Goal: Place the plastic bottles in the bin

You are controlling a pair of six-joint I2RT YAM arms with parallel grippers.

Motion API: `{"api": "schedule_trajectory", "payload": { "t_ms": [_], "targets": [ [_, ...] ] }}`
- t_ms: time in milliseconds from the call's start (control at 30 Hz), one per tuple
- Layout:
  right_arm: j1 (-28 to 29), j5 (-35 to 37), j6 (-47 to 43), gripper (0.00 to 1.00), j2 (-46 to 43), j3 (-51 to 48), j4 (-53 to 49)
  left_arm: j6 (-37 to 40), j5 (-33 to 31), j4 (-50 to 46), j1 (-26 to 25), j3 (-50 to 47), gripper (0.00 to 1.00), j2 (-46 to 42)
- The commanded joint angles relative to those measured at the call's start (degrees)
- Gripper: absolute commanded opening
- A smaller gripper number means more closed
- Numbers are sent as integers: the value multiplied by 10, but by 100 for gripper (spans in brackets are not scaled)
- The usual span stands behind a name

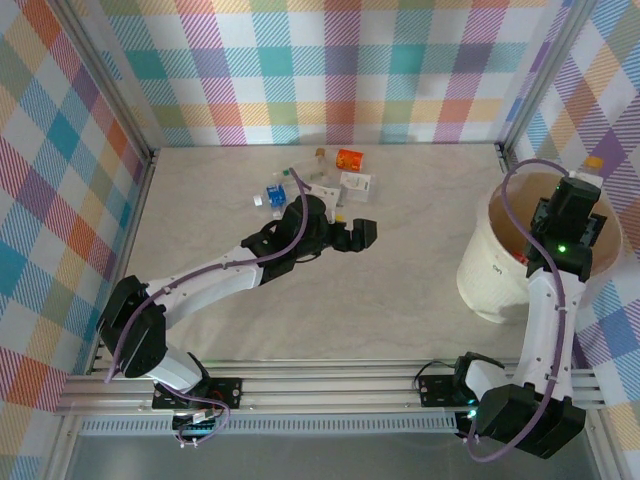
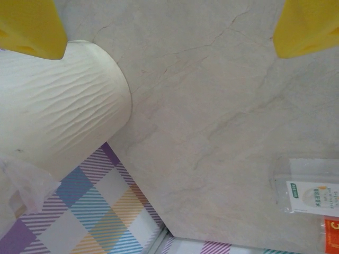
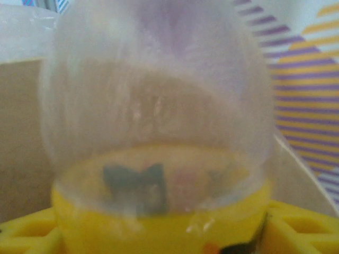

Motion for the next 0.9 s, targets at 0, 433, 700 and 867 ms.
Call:
{"api": "schedule_trajectory", "payload": {
  "t_ms": [0, 433, 700, 867],
  "targets": [
    [-3, 2, 31, 77, 3, 12, -9, -15, -25, 3, 5, -12, 100, -20],
    [-3, -127, 67, 98, -8, 60, -51, -64, -94, -2, 26, -41, 100, -30],
    [-3, -217, 118, 100, -37, 37, -8, -108, -104, -31, 48, -45, 100, -15],
    [3, -346, 147, 100, -65, 26, 41, -126, -111, -55, 60, -37, 100, -1]
  ]
}}
